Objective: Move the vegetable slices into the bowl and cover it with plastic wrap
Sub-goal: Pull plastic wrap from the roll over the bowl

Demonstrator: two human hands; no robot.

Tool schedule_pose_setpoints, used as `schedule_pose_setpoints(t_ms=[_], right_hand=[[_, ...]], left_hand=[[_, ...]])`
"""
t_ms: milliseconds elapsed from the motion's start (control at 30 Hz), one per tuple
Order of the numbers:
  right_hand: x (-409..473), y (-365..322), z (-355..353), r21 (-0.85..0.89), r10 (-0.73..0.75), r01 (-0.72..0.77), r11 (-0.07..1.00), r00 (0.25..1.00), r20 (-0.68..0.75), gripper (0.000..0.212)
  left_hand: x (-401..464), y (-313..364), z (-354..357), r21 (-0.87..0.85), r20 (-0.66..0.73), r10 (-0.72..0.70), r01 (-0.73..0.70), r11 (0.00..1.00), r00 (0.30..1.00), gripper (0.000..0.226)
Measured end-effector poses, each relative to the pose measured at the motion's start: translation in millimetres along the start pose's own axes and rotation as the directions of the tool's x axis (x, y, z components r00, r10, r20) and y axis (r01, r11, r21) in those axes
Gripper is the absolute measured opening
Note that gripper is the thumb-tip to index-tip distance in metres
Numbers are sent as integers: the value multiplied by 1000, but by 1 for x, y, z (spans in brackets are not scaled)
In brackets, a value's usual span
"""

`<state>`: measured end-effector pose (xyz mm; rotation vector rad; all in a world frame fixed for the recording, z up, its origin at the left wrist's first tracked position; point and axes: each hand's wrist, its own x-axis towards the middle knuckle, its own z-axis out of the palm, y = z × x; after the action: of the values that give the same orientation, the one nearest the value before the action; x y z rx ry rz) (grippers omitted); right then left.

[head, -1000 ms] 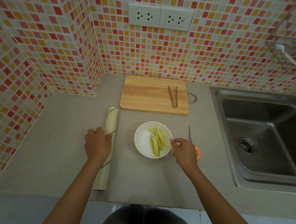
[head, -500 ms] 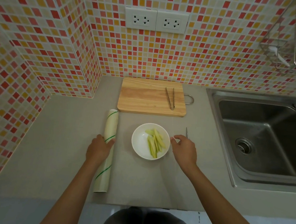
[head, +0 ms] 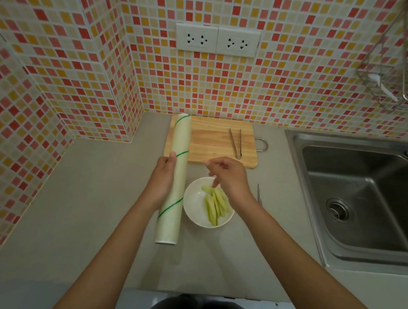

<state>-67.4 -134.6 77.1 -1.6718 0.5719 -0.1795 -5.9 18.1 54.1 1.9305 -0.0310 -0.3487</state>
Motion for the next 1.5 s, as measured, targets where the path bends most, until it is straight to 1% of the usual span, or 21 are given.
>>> schedule_pose_setpoints(t_ms=[133, 233, 433, 567, 633, 833, 967, 1133, 1267, 1367, 1400, 1467, 1500], right_hand=[[2, -12, 11, 88, 107, -116, 989, 988, 109, 26], [2, -11, 10, 143, 127, -148, 979, 981, 143, 21], [3, -7, 1, 238, 171, -203, 950, 974, 147, 7], [4, -4, -3, 241, 201, -242, 940, 963, 181, 8], [5, -2, -6, 270, 218, -261, 927, 959, 180, 7], [26, -12, -17, 399, 257, -276, 875, 961, 102, 10], [33, -13, -18, 404, 237, -268, 875, 963, 125, 8], [39, -15, -16, 390, 233, -274, 879, 961, 150, 10], [42, -14, -20, 385, 278, -330, 862, 942, 187, 13], [41, -9, -23, 385, 306, -354, 853, 934, 181, 8], [40, -8, -21, 366, 309, -351, 862, 936, 169, 9], [38, -9, -17, 277, 302, -328, 903, 944, 133, 23], [38, -11, -14, 225, 282, -301, 927, 953, 115, 27]], left_hand=[[-5, 16, 18, -67, 39, 48, -45, 997, 998, 38], [-6, 21, 27, -87, 47, 45, -41, 995, 998, 36], [-10, 20, 38, -81, 75, 58, -52, 995, 996, 33], [-14, 20, 43, -102, 80, 53, -45, 994, 995, 32], [-15, 20, 43, -102, 76, 57, -49, 994, 995, 32], [-25, 21, 49, -63, 99, 80, -74, 995, 992, 30], [-32, 20, 53, -45, 106, 91, -86, 995, 990, 30], [-33, 18, 53, -47, 103, 63, -59, 997, 993, 33], [-35, 15, 50, -69, 92, 43, -37, 997, 995, 36], [-35, 15, 49, -66, 101, 31, -24, 998, 994, 35], [-34, 16, 49, -61, 105, 38, -32, 998, 994, 35], [-35, 16, 50, -54, 112, 52, -46, 997, 992, 33], [-35, 16, 50, -46, 114, 59, -54, 997, 992, 33]])
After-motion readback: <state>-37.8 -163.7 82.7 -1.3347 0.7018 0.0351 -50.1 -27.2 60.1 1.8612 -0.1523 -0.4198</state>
